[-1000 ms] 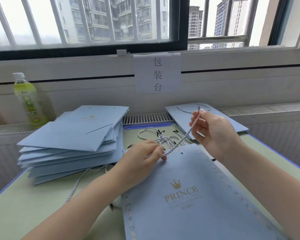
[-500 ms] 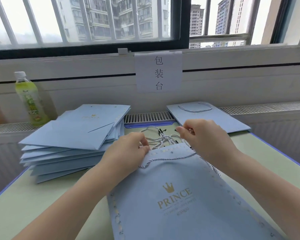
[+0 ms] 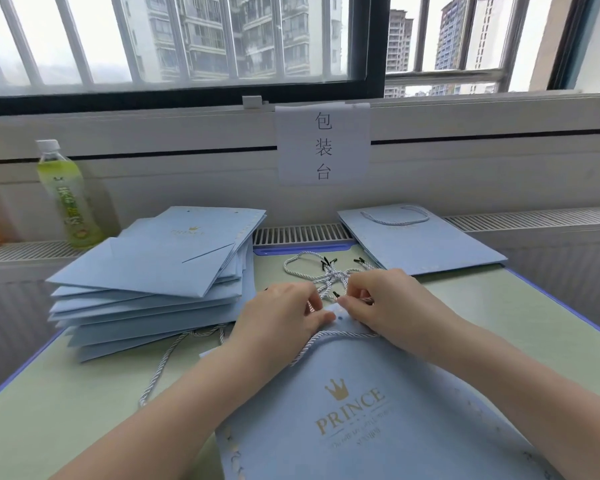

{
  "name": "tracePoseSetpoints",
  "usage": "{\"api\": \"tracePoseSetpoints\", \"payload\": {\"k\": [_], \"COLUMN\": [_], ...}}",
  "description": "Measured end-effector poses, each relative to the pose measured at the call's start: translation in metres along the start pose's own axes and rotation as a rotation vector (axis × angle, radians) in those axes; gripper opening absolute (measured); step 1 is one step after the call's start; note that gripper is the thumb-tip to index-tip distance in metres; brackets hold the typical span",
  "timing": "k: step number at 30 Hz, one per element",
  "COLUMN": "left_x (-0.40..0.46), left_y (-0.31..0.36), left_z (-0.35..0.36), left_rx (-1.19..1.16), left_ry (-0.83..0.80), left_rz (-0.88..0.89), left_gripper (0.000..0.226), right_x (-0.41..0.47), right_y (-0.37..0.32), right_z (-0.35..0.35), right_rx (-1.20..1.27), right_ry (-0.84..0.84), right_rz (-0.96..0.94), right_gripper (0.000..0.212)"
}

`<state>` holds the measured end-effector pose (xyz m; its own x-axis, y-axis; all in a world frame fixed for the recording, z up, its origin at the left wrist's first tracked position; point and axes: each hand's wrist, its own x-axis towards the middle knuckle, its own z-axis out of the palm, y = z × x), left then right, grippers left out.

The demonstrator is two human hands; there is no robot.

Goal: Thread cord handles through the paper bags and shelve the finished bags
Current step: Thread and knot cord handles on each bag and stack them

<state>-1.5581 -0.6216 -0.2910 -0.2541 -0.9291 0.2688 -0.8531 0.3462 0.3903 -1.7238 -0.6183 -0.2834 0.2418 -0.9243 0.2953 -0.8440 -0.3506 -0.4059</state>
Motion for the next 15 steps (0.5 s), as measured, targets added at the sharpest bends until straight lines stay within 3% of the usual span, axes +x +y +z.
{"api": "tracePoseSetpoints", "payload": {"k": [4, 8, 15], "left_x": [0.004, 0.005, 0.007], "left_y": [-0.003, -0.004, -0.002], "left_z": [-0.004, -0.009, -0.011], "left_rx": [-0.234, -0.26, -0.288], "left_ry": [-0.009, -0.031, -0.048], "left_rz": [-0.045, -0.036, -0.05], "left_gripper": [0.014, 0.013, 0.027], "right_x": [0.004, 0.007, 0.002], "right_y": [-0.001, -0.002, -0.002], "right_z": [-0.007, -0.006, 0.003], "right_rx": [0.228, 0.188, 0.194], "right_ry": [-0.034, -0.131, 0.05], "right_rz": [0.039, 0.005, -0.077], "right_gripper": [0.027, 0.036, 0.037]}}
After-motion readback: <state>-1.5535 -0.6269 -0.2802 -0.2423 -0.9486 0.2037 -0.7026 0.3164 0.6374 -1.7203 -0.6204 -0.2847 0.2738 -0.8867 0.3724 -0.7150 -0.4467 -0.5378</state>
